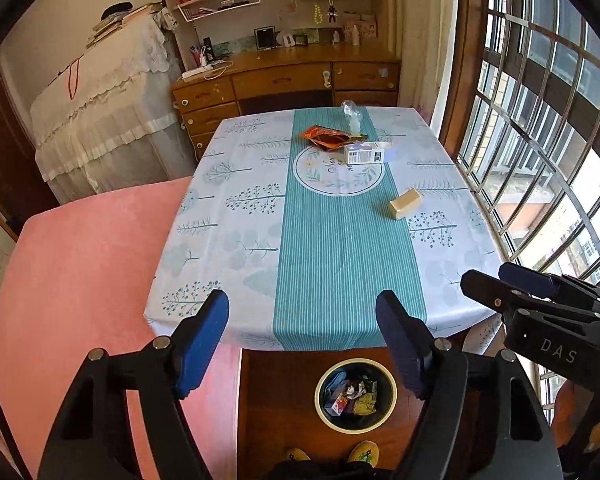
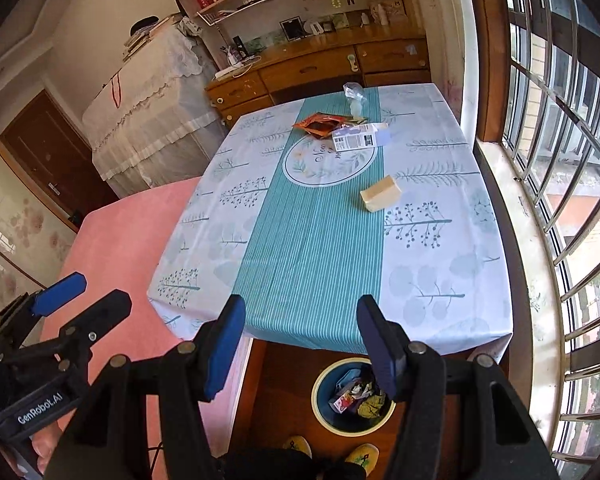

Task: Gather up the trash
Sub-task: 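Move both tools back over the table toward the beige block and carton, then grasp the beige block with the right tool while the left tool grasps the white milk carton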

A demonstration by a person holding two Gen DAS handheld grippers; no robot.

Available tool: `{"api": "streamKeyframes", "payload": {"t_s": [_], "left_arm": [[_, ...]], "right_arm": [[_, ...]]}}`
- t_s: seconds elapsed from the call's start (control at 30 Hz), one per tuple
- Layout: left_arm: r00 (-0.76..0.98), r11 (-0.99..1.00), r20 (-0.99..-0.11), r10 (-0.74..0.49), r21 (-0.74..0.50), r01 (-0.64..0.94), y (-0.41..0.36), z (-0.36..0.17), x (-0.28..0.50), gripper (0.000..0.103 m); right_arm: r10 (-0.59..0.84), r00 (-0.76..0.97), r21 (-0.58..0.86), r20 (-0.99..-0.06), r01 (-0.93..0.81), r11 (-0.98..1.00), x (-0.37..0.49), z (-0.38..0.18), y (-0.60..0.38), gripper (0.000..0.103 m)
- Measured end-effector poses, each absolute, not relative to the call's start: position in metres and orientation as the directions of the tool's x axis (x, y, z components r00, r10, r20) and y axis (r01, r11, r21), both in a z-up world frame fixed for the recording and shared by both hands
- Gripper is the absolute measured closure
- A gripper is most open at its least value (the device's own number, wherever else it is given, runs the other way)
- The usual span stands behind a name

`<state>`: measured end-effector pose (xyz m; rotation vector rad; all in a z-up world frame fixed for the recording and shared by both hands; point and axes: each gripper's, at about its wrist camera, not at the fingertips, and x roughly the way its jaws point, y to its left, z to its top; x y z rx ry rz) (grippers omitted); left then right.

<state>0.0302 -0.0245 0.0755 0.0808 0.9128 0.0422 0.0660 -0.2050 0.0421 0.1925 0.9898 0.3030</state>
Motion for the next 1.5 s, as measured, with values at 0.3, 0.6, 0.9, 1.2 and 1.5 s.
{"api": "streamKeyframes", "payload": {"t_s": [0.3,0.6,0.9,1.2,1.5], "left_arm": [[0.621,0.992,-0.784,0.01,0.086,0.092,-0.038,0.068,0.09,0.029],[0.555,0.951,-0.827,-0.09,0.094,0.294,-0.033,0.042,0.222,0.029],[0.447,0.851,-0.879,-0.164,0.103,0.515,-0.03,0.009,0.354,0.029],[0.337,0.732,-0.917,-0.216,0.076,0.677,-0.07,-0.03,0.437,0.029],[0.186,0.597,-0.959,-0.215,0.022,0.802,-0.126,-0.069,0.488,0.029]], "right_arm": [[0.289,0.516,0.294,-0.807,-0.074,0.953,0.115,0.025,-0.219,0.045],[0.181,0.493,0.297,-0.851,0.166,0.94,0.199,-0.014,-0.225,0.045],[0.111,0.377,0.292,-0.92,0.467,0.835,0.281,-0.085,-0.223,0.045],[0.074,0.308,0.258,-0.948,0.614,0.746,0.313,-0.124,-0.227,0.045],[0.032,0.307,0.228,-0.951,0.626,0.746,0.322,-0.128,-0.234,0.077]]}}
